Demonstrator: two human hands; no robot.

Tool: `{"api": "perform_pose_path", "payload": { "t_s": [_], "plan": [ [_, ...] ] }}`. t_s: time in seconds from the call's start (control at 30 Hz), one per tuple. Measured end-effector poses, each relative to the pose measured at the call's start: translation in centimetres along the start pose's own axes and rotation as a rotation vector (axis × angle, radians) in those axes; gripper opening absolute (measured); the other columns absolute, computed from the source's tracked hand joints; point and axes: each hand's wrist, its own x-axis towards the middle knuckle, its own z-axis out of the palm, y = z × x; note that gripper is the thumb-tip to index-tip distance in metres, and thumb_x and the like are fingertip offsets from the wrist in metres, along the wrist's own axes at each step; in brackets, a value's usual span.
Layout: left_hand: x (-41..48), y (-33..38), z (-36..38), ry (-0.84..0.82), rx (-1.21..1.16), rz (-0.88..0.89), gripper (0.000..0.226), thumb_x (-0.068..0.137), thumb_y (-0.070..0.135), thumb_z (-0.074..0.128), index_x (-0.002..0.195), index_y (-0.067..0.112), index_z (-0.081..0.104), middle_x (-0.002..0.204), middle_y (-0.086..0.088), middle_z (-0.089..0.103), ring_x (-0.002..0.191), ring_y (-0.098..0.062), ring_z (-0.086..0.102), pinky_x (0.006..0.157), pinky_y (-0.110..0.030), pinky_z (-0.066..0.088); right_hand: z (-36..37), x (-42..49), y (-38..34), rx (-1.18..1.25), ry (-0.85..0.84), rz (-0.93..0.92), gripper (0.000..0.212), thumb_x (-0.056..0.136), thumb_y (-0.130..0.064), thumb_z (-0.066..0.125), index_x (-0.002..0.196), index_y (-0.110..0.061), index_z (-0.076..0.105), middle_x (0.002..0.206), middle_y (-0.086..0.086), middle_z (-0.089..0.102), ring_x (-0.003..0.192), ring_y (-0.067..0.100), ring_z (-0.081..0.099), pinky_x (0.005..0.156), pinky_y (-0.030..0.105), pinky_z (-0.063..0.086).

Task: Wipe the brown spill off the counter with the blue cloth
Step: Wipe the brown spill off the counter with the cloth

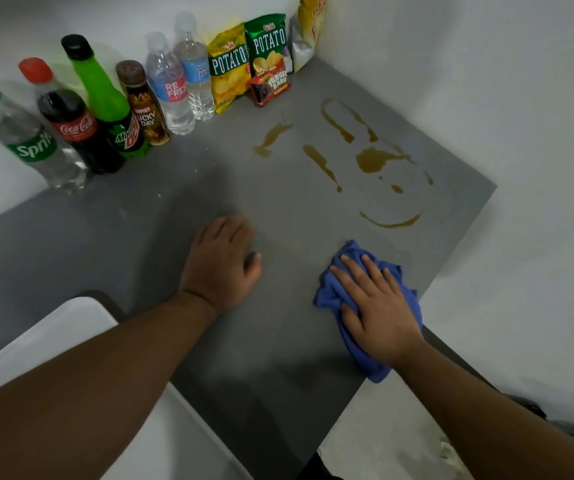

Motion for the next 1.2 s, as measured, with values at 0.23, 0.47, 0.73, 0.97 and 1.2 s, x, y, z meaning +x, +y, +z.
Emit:
{"api": "perform_pose_path", "payload": {
  "t_s": [0.23, 0.47, 0.73, 0.97, 1.2],
  "plan": [
    [1.8, 6.2, 1.9, -0.089, -0.06, 0.057, 0.04, 0.088, 0.031, 0.064, 0.123, 0.012, 0.065, 0.142, -0.01, 0.06, 0.131, -0.033, 0.054, 0.114, -0.054, 0.04, 1.3, 1.5, -4.6, -0.03, 0.048, 0.123, 0.066, 0.104, -0.066, 0.011, 0.164, -0.039, 0.008, 0.174, -0.005, -0.002, 0.16, 0.028, -0.011, 0.128, 0.055, -0.001],
    [4.5, 7.4, 2.8, -0.083, -0.056, -0.025, 0.037, 0.094, 0.034, 0.057, 0.124, 0.013, 0.064, 0.143, -0.009, 0.059, 0.134, -0.034, 0.052, 0.116, -0.056, 0.035, 0.6, -2.3, 2.5, 0.023, 0.051, 0.034, 0.065, 0.105, -0.064, 0.019, 0.164, -0.038, 0.017, 0.173, -0.011, 0.007, 0.16, 0.02, -0.005, 0.128, 0.054, 0.008],
    [4.2, 7.9, 4.5, -0.148, 0.033, -0.068, 0.061, 0.088, 0.049, 0.049, 0.139, 0.017, 0.057, 0.153, -0.008, 0.051, 0.141, -0.036, 0.044, 0.121, -0.06, 0.028, -0.3, 2.1, 1.3, 0.014, 0.056, 0.163, 0.064, 0.102, -0.065, 0.013, 0.163, -0.045, 0.008, 0.174, -0.003, -0.002, 0.159, 0.031, -0.014, 0.128, 0.056, -0.004],
    [4.2, 7.9, 4.6, -0.141, 0.04, -0.083, 0.063, 0.088, 0.05, 0.049, 0.141, 0.017, 0.057, 0.156, -0.007, 0.049, 0.144, -0.035, 0.041, 0.124, -0.059, 0.025, 0.4, -0.5, 6.8, 0.006, 0.081, 0.005, 0.066, 0.104, -0.072, 0.023, 0.163, -0.044, 0.014, 0.173, -0.012, 0.009, 0.16, 0.016, -0.008, 0.128, 0.056, 0.01],
    [4.2, 7.8, 4.9, -0.15, 0.061, -0.08, 0.065, 0.089, 0.055, 0.045, 0.142, 0.019, 0.055, 0.157, -0.005, 0.048, 0.144, -0.033, 0.041, 0.124, -0.057, 0.025, -0.7, 4.1, 5.8, -0.025, 0.034, 0.145, 0.071, 0.1, -0.076, 0.004, 0.163, -0.044, -0.002, 0.173, -0.007, -0.01, 0.158, 0.028, -0.017, 0.127, 0.055, -0.007]
  ]
}}
